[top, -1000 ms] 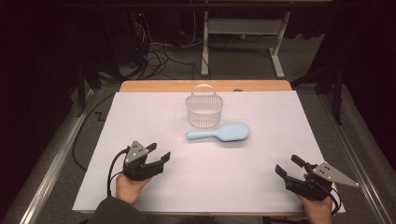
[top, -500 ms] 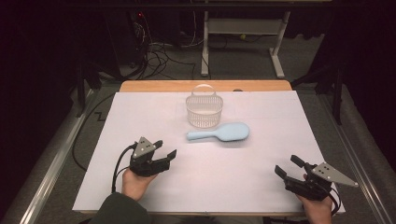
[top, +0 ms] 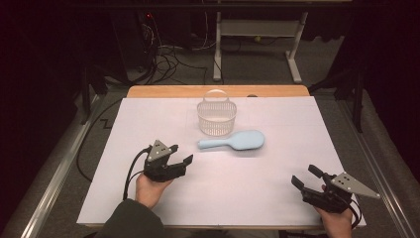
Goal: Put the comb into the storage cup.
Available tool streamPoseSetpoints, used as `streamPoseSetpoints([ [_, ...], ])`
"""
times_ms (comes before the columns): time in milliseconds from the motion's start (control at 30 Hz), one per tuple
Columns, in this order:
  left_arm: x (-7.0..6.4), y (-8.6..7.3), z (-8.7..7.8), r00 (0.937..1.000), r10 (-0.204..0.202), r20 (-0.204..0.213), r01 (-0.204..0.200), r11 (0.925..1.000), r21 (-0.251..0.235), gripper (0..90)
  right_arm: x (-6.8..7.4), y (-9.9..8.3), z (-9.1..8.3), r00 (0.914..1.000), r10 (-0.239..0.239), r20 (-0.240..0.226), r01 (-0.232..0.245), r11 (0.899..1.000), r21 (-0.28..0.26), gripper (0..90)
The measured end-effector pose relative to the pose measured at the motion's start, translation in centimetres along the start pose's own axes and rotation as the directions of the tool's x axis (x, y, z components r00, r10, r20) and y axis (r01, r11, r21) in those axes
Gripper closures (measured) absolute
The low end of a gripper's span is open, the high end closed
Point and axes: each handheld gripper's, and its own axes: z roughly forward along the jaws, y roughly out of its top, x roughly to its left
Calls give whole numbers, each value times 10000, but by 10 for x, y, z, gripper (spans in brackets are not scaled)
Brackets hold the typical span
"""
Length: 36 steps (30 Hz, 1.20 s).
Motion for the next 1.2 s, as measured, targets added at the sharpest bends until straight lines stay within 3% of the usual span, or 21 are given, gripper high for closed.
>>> streamPoseSetpoints([
  [1200, -15, 26, 36, 9992, 240, 317, -243, 9997, 80, 315, 0, 0, 0, 10000, 11, -22, -10, 10000, 46, 234],
])
